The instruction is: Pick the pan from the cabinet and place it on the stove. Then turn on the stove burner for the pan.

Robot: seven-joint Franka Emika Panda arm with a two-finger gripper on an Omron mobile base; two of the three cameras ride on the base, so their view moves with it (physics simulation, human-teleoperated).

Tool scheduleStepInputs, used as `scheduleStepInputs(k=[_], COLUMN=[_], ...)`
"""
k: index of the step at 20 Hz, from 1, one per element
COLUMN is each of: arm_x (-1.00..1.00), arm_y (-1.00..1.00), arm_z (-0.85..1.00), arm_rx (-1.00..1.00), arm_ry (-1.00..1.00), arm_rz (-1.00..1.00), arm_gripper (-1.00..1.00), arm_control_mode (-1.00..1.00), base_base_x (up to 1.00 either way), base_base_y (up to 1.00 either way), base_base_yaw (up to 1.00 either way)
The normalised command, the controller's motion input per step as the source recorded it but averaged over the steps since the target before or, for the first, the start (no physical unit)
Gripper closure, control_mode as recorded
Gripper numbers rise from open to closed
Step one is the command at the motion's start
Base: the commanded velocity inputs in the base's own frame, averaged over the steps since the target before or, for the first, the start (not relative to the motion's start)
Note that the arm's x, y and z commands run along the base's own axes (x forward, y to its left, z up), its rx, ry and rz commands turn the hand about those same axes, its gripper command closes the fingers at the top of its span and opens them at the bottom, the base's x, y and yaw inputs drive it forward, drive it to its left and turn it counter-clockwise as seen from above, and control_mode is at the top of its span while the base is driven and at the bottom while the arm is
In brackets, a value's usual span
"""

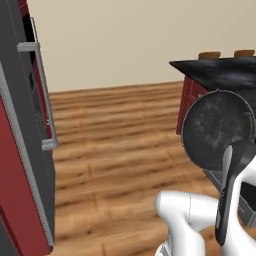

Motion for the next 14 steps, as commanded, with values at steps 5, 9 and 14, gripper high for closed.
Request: scheduleStepInputs(k=[5,9,14], arm_x=[0.00,0.00,0.00], arm_y=[0.00,0.00,0.00], arm_z=[0.00,0.00,0.00], arm_rx=[0.00,0.00,0.00], arm_ry=[0.00,0.00,0.00], arm_rz=[0.00,0.00,0.00], arm_gripper=[1.00,1.00,1.00], arm_control_mode=[1.00,1.00,1.00], base_base_x=[0.59,0.59,0.62], base_base_y=[0.21,0.09,0.11], base_base_yaw=[-0.18,-0.17,-0.20])
